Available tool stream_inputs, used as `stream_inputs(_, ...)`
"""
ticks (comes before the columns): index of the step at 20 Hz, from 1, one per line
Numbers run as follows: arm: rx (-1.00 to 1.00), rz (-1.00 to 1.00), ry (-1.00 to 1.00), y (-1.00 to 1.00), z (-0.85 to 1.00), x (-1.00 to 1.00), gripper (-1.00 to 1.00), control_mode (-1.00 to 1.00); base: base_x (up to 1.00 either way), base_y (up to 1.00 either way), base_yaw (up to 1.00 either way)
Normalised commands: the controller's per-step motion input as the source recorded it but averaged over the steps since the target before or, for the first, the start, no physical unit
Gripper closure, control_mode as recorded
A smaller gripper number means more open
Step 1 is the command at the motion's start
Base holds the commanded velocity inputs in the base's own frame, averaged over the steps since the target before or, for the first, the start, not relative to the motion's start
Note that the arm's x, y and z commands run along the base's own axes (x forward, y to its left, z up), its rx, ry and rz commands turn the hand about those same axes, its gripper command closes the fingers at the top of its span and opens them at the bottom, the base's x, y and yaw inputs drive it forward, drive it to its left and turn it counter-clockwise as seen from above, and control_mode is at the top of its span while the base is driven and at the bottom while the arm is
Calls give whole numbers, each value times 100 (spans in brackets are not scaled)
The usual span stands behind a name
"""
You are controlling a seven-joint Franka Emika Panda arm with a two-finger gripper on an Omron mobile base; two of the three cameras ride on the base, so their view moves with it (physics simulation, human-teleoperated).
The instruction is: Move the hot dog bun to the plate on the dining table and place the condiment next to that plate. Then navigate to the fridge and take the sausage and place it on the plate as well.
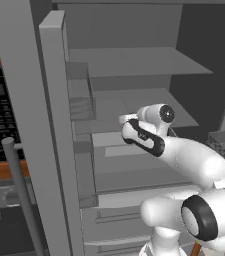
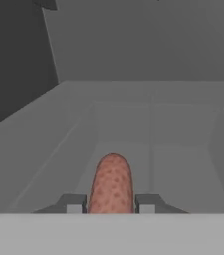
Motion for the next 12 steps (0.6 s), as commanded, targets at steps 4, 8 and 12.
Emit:
stream_inputs(4, 2, -18, 9, -14, 94, -100, 100, -100, 0, 0, 0)
stream_inputs(8, 0, -16, 21, -20, 37, -96, 100, -100, 0, 0, 0)
stream_inputs(12, 0, -6, 17, -24, -5, -78, 100, -100, 0, 0, 0)
